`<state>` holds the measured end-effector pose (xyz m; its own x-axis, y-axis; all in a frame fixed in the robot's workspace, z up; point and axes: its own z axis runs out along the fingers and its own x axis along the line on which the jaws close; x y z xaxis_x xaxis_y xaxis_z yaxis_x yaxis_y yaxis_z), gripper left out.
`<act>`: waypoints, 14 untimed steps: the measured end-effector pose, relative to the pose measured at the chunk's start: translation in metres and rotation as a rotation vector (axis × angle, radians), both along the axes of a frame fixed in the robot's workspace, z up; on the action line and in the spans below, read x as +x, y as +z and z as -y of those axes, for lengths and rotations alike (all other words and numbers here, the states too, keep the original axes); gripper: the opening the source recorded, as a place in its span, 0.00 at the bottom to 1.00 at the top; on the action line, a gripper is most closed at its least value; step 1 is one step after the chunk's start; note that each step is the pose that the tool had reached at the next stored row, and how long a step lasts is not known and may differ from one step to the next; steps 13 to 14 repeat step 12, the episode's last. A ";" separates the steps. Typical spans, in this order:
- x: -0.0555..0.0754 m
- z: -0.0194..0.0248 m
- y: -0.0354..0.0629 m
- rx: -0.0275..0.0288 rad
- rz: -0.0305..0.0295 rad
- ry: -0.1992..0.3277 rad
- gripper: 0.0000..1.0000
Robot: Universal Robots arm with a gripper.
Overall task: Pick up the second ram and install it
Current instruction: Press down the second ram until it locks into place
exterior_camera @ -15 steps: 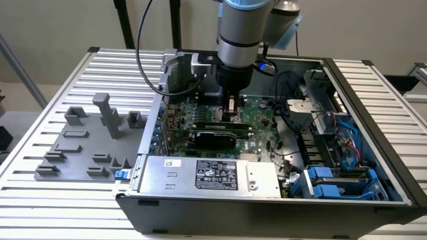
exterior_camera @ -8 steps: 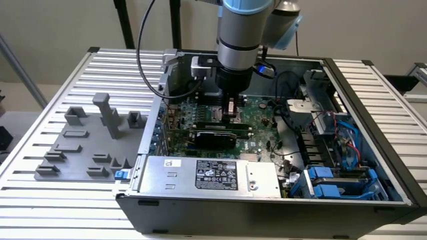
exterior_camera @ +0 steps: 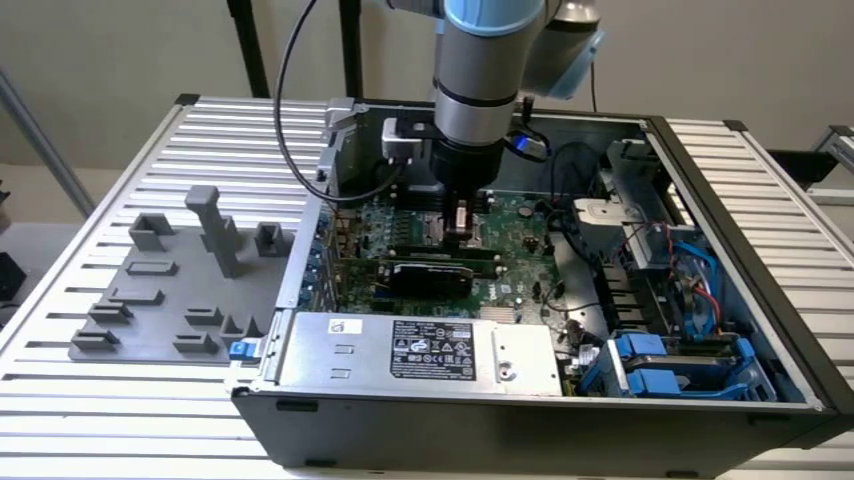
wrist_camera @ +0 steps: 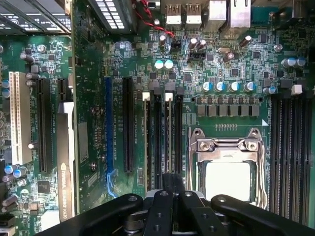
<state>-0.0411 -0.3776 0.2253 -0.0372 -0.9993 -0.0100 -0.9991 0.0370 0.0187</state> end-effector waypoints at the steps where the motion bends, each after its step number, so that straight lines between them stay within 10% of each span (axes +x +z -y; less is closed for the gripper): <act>1: 0.000 -0.0005 0.0030 0.0033 0.0012 0.000 0.00; 5: 0.000 -0.0004 0.0199 0.0018 -0.0001 0.000 0.00; 14: 0.000 -0.0004 0.0207 0.0020 -0.0003 0.000 0.00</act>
